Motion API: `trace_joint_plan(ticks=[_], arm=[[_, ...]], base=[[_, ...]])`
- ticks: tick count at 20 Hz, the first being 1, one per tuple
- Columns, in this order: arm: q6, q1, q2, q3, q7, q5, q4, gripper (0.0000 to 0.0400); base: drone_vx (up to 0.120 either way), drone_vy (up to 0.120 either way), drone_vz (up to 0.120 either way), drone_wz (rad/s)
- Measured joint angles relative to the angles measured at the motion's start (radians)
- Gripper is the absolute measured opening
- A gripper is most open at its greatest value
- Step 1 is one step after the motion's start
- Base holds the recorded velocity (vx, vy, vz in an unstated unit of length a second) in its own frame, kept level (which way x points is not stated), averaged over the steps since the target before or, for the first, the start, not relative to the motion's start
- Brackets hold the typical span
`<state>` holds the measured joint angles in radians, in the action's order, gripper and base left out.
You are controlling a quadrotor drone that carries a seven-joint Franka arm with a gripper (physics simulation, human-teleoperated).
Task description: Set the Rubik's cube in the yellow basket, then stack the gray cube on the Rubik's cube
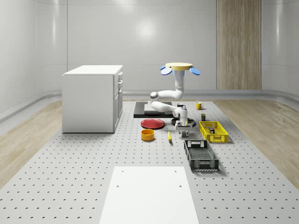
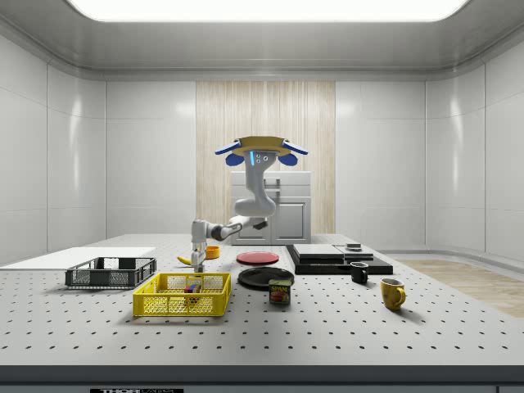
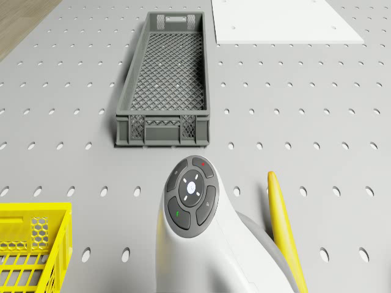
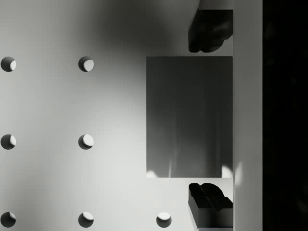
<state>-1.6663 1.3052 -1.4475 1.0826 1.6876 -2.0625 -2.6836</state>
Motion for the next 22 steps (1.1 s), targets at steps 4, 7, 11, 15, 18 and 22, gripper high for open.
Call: trace_joint_plan(ticks=[4,7,11,15,18,22], arm=[[-0.001,-0.001,0.003,-0.007,-0.001,-0.007,0.002,0.04],[-0.002,-0.009,0.001,-0.014,-0.002,-0.014,-0.005,0.04],[-0.001,-0.015,0.002,-0.019,-0.003,-0.019,-0.01,0.0367],[0.001,-0.019,0.004,-0.021,-0.004,-0.022,-0.012,0.0293],[0.003,-0.021,0.006,-0.022,-0.005,-0.023,-0.012,0.027],[0.009,-0.024,0.008,-0.018,-0.006,-0.021,-0.016,0.0257]], base=[[0.0,0.0,0.0,0.0],[0.0,0.0,0.0,0.0],[0.0,0.0,0.0,0.0],[0.0,0.0,0.0,0.0],[0.0,0.0,0.0,0.0],[0.0,0.0,0.0,0.0]])
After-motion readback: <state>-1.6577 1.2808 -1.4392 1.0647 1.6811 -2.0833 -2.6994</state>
